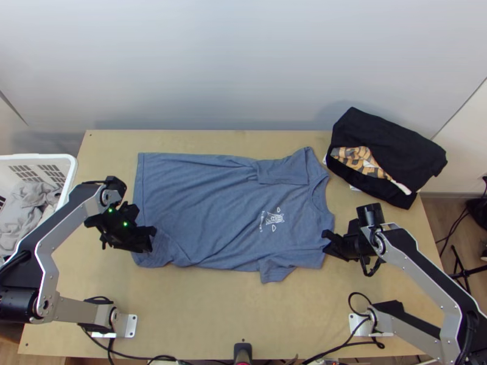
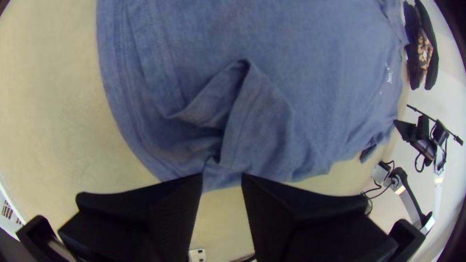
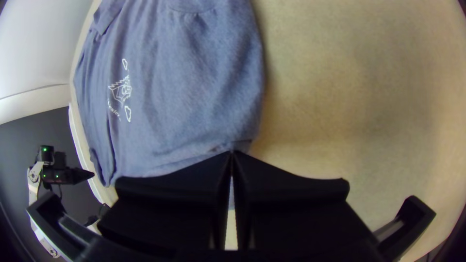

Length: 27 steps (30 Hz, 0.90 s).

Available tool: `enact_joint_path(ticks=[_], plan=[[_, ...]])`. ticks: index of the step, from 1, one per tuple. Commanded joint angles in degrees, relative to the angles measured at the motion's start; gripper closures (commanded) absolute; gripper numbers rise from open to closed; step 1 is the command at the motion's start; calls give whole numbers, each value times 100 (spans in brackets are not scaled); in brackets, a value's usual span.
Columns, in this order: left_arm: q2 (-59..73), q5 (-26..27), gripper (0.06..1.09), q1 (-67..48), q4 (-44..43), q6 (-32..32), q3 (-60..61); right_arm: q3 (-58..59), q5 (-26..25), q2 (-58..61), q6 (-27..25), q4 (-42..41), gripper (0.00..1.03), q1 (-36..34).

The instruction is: Fold the t-shirt

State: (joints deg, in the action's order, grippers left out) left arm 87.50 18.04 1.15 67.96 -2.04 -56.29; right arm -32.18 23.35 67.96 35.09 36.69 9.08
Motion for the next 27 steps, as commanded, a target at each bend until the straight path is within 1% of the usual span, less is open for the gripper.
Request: enact_joint_path(ticks=[1, 7, 11, 13, 14, 22, 27], plan=[[-14, 33, 84, 26, -64, -94, 321, -25, -15, 6, -11, -4, 100, 6], [47, -20, 84, 79, -310, -86, 435, -7, -15, -2, -2, -4, 100, -3], [91, -249, 83, 105, -495, -86, 523, 2, -15, -11, -2, -4, 100, -3], [91, -319, 78, 105, -556, -94, 576, 10, -15, -11, -2, -4, 100, -3], [100, -345, 78, 105, -591, -94, 584, 10, -15, -11, -2, -4, 100, -3], [127, -337, 78, -27, -565, -68, 619, 2, -15, -11, 6, -4, 100, -3], [135, -257, 78, -317, -565, 73, 602, -16, -15, -11, -2, -4, 100, -3]])
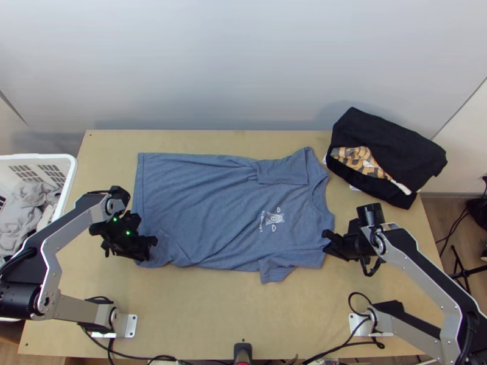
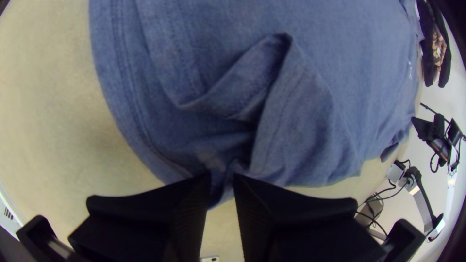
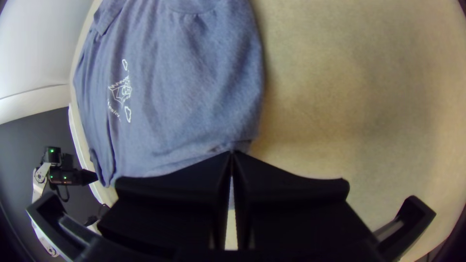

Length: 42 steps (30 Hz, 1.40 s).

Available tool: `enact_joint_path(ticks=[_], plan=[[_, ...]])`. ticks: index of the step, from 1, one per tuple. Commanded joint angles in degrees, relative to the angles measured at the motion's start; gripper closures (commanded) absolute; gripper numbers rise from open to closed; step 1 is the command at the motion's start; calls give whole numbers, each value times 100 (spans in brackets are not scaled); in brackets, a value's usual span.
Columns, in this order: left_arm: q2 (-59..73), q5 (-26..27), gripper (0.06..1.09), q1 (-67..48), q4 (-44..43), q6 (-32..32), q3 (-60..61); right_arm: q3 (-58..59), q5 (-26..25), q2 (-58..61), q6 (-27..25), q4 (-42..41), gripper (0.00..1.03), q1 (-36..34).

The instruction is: Fold the t-shirt

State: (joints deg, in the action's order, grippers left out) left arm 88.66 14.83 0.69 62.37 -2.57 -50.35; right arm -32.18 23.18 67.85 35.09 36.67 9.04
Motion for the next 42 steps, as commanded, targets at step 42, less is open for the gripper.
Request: enact_joint_path(ticks=[42], plan=[[-754, -200, 105, 1742, -2396, 2946, -5600, -7293, -1483, 1555, -1277, -1118, 100, -174]])
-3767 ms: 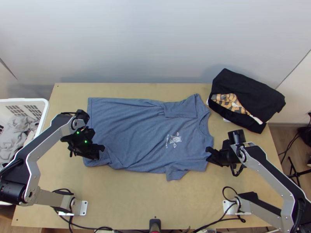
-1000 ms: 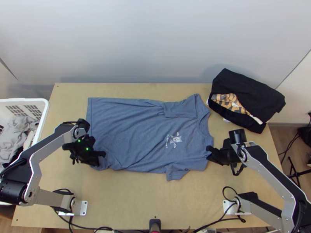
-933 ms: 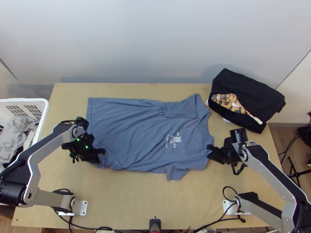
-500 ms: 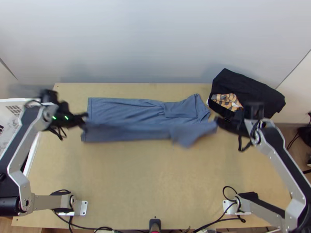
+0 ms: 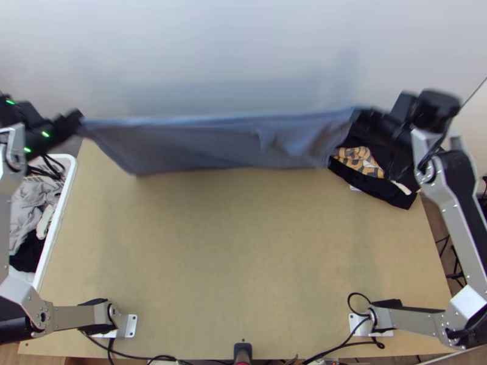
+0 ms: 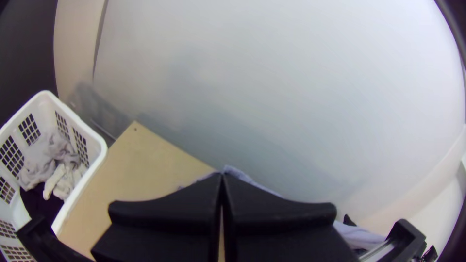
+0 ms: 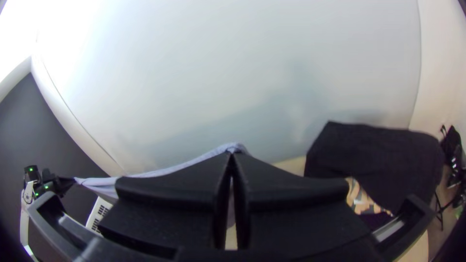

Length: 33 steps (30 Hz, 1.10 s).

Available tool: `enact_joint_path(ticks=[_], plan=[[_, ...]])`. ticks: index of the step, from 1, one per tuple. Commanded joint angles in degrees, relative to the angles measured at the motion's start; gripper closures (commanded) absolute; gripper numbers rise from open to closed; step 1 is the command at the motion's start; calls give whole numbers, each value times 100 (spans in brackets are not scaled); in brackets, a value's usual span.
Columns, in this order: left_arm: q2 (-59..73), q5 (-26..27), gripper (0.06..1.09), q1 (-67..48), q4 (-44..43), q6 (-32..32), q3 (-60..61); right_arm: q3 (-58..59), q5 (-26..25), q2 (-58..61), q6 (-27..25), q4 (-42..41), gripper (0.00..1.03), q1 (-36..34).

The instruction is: Fold the t-shirt

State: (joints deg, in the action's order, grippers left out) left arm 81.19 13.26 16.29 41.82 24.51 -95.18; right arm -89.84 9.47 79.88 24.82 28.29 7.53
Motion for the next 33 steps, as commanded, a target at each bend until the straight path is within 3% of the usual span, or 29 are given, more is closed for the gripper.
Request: enact_joint_path(ticks=[1, 4, 11, 16, 20, 25, 29, 33], plan=[[-6, -42, 105, 190, -412, 247, -1302, -1747, -130, 353, -249, -289, 100, -67], [-86, -51, 105, 269, -588, 238, -1741, -2239, -376, 221, -249, -518, 100, -138], [-1096, -60, 105, 515, -913, 221, -2031, -2389, -385, -1141, -285, -913, 100, -147], [-2239, -51, 105, 638, -816, -8, -1732, -1967, -183, -2661, -487, -351, 100, 126], [-3241, -25, 105, 629, -790, -447, -1064, -1703, 2, -3725, -531, 713, 100, 170], [-3953, 37, 105, 418, -25, -562, -634, -1703, 11, -4331, -522, 1785, 100, 311], [-4357, 54, 105, 164, 300, -403, 8, -1316, 11, -4428, -522, 1943, 100, 398], [-4673, 204, 105, -153, 687, -280, 1098, -86, 2, -4569, -425, 1873, 100, 521]])
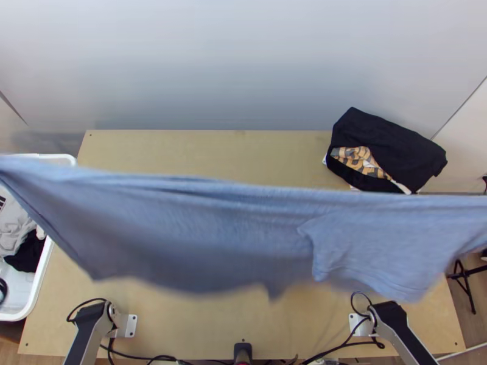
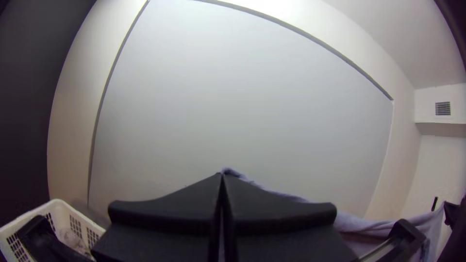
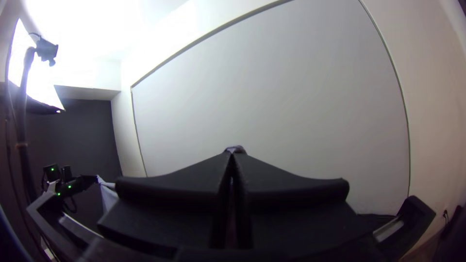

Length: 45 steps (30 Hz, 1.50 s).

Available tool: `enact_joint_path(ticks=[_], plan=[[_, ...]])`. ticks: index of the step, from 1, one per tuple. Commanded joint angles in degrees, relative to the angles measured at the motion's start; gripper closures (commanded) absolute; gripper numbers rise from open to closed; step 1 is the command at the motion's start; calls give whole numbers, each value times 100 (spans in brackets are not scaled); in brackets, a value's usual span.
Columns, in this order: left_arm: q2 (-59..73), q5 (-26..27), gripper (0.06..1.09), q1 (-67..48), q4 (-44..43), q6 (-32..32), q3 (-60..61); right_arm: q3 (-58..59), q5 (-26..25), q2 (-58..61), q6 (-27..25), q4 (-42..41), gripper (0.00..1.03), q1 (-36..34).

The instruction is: Fold the t-shirt

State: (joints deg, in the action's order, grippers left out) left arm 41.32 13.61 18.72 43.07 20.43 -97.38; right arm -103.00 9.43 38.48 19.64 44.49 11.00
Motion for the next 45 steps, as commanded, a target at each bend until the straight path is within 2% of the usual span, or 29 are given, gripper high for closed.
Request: enact_joint_path(ticks=[1, 6, 9, 12, 16, 19, 24, 33, 45], plan=[[-801, 177, 105, -404, 527, 137, 1758, 1696, 6, -508, 181, 113, 100, 209], [-889, 388, 105, -571, 378, 155, 3850, 4165, 24, -877, 506, -1109, 100, 569], [-739, 415, 105, -765, -211, 120, 5098, 5282, 24, -745, 647, -1839, 100, 728], [-300, 380, 105, -844, -1160, 102, 5977, 5941, 41, -438, 638, -2463, 100, 745], [1018, 336, 105, -905, -2136, 102, 6267, 6301, 50, 37, 620, -3060, 100, 728], [2099, 301, 105, -853, -2778, 120, 6082, 6371, 50, 344, 611, -3438, 100, 701], [3611, 98, 105, -835, -3094, 120, 5186, 6152, 59, 1373, 647, -3825, 100, 306], [5211, 54, 105, -791, -2857, 137, 3700, 4640, 59, 3763, 875, -2928, 100, -274], [6793, -86, 105, -677, -1960, -21, 2013, 3216, -3, 5600, 866, -2366, 100, -327]])
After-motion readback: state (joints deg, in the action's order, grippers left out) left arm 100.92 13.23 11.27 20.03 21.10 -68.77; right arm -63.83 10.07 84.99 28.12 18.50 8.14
